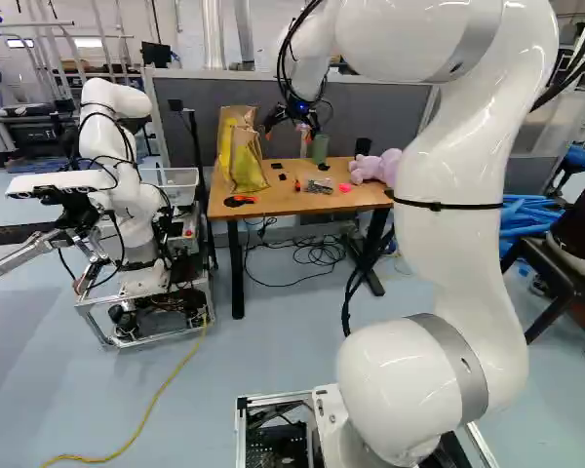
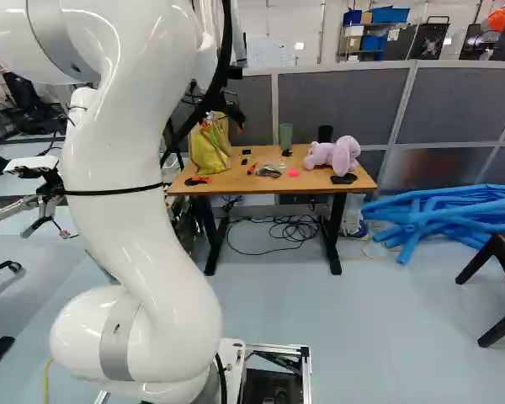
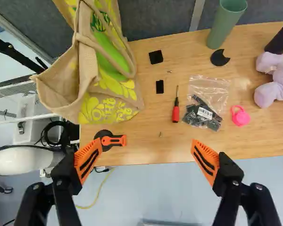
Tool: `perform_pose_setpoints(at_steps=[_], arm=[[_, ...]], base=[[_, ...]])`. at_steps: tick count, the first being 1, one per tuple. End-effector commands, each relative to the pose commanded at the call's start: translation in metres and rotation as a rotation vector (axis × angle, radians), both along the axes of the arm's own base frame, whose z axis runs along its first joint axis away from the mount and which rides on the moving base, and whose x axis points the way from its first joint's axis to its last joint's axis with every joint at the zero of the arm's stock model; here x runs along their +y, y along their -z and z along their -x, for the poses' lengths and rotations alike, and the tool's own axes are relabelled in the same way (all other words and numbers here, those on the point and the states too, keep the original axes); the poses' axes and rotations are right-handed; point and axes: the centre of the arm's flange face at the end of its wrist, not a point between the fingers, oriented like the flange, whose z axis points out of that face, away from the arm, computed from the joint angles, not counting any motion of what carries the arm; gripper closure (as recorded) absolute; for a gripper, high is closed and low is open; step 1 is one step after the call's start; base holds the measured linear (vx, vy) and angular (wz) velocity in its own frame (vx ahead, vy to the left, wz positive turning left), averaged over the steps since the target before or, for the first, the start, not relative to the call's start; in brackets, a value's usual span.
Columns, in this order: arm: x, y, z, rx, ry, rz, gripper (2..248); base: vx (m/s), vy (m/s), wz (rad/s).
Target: Pick up the bag on the ground and place it on the table
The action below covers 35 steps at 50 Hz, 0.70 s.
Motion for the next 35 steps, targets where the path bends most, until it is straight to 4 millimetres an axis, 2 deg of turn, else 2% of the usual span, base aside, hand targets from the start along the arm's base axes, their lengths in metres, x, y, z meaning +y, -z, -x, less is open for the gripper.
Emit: perform_pose_setpoints(at_steps=[17,35], arm=[[-0.015,0.038,0.044,-0.101,0.017,0.023,3],[-0.030,0.081,0.100,-0.208,0.028,0.049,3]], base=[[0.000,0.000,0.000],[0.000,0.000,0.000]])
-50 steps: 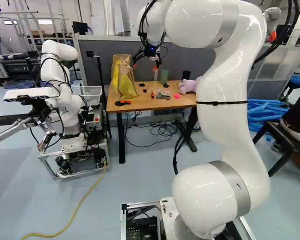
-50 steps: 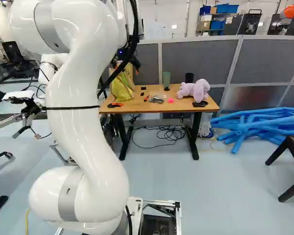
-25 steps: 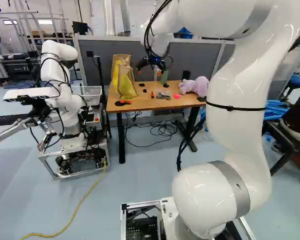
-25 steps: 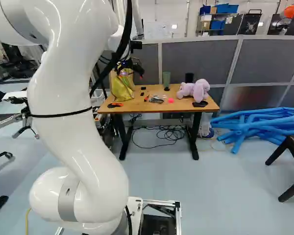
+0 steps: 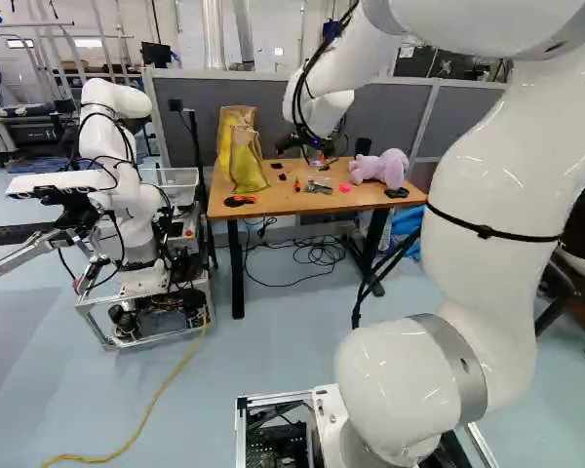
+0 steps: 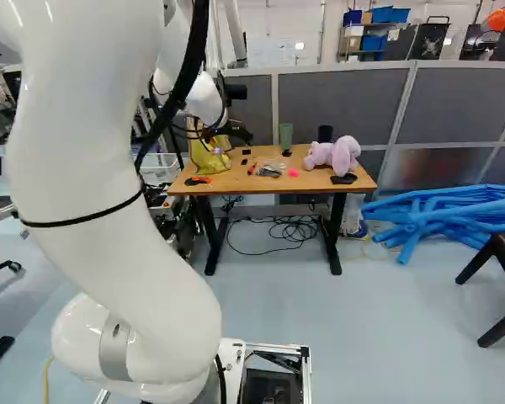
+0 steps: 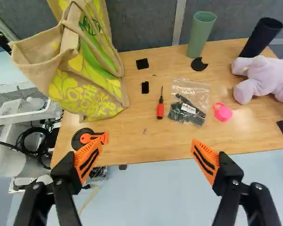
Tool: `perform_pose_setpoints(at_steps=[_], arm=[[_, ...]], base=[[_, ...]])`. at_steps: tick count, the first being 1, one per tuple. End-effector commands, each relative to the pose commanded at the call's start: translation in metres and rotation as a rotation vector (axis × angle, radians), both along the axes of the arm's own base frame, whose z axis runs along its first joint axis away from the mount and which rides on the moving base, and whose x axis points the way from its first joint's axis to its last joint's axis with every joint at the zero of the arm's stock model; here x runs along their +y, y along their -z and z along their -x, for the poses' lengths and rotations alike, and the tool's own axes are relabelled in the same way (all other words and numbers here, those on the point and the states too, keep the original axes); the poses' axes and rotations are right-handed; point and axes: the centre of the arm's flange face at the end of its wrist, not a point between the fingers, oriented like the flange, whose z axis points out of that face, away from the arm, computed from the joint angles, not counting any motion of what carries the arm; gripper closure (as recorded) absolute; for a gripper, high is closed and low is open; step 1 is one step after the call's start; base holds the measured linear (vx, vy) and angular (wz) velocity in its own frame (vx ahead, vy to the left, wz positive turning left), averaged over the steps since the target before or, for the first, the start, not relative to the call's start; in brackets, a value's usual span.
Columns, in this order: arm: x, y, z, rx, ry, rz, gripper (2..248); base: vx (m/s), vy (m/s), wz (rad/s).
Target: Pick up the bag on the ground and place it on the table
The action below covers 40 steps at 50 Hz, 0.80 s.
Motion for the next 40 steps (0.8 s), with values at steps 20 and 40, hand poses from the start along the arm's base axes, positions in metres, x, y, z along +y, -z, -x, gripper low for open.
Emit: perform_pose_setpoints(at_steps=[20,40], arm=[[-0.013,0.046,0.069,-0.111,0.006,0.026,3],[-0.021,0.084,0.131,-0.201,0.008,0.046,3]], base=[[0.000,0.000,0.000],[0.000,0.000,0.000]])
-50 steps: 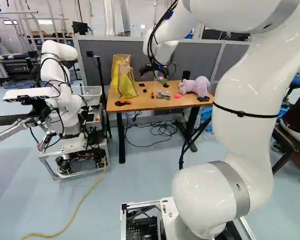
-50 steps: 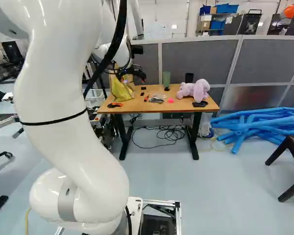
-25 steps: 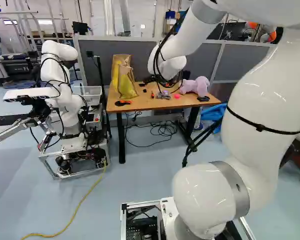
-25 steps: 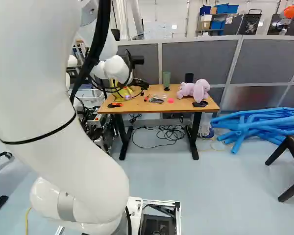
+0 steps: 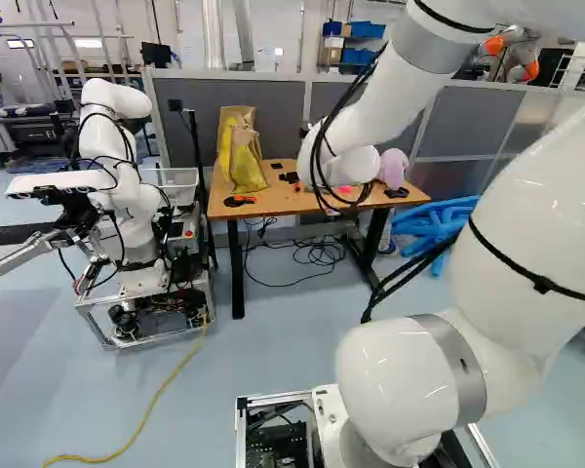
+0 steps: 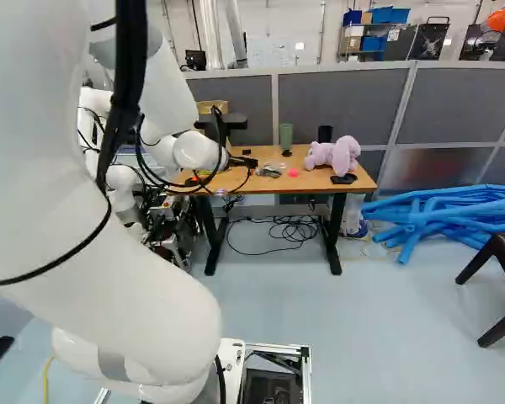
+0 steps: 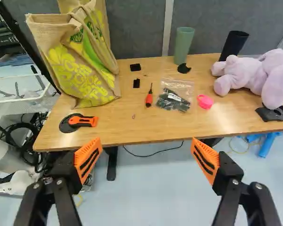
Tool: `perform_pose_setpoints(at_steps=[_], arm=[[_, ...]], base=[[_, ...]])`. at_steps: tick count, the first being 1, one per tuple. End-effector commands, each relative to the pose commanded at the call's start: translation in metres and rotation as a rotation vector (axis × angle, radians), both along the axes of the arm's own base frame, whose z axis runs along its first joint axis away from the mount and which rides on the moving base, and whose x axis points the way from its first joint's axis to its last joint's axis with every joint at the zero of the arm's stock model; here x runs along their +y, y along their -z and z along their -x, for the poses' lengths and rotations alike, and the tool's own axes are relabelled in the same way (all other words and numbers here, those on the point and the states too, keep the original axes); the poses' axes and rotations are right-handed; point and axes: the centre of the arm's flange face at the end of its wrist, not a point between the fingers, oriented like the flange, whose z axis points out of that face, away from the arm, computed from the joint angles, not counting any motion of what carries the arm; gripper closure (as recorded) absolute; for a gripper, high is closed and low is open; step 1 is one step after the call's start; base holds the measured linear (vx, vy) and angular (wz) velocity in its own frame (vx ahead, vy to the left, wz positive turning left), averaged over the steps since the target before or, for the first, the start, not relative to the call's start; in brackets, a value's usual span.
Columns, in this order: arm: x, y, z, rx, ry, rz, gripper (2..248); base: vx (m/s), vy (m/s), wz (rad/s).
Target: Pick up the bag on the ground and place it on the table
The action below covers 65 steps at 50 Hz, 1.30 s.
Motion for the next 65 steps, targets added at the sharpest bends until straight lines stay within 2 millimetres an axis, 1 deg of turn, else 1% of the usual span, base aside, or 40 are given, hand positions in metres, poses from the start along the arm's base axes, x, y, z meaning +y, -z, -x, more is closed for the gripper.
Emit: perform_pose_setpoints(at_steps=[17,33,47,65], arm=[[-0.004,0.026,0.046,-0.062,-0.001,0.012,3],[-0.007,0.045,0.082,-0.108,-0.002,0.021,3],[-0.008,0.058,0.106,-0.138,-0.003,0.026,3],[-0.009,0.068,0.126,-0.162,-0.003,0.030,3]], base=[[0.000,0.000,0.000],[0.000,0.000,0.000],[0.000,0.000,0.000],[0.000,0.000,0.000]])
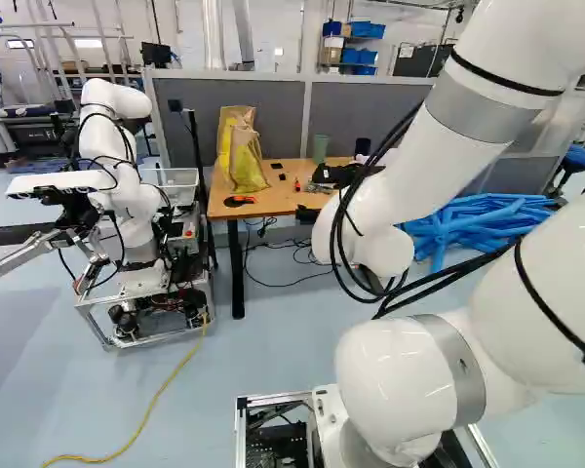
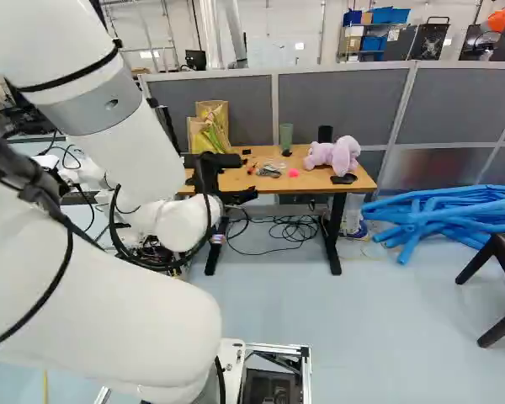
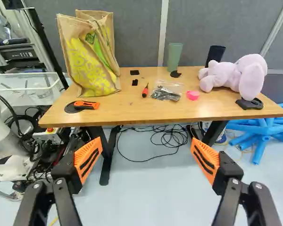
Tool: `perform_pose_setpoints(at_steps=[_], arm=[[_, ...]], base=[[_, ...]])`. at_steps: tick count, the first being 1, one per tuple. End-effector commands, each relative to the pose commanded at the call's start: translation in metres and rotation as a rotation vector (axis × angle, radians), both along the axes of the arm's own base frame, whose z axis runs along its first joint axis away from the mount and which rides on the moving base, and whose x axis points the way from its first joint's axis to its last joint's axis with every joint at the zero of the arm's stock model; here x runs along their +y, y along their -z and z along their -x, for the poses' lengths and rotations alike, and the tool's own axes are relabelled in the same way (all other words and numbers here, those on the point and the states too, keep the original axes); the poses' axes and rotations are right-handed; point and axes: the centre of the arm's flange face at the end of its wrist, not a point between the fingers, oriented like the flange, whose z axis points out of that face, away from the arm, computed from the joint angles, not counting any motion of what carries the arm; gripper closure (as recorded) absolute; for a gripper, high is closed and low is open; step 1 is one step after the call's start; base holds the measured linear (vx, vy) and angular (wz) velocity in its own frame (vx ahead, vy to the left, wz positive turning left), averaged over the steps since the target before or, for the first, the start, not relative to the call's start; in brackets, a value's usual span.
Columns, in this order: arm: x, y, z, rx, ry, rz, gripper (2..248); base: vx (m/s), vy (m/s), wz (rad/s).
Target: Pick up the bag on the ground and place it on the table
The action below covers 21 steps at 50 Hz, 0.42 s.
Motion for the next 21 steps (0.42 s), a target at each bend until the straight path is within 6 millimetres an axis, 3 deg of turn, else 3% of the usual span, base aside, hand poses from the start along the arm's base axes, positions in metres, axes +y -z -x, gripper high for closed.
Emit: perform_pose_setpoints(at_steps=[21], arm=[[-0.0003,0.0040,0.0080,-0.010,0.000,0.002,3]], base=[[0.000,0.000,0.000]])
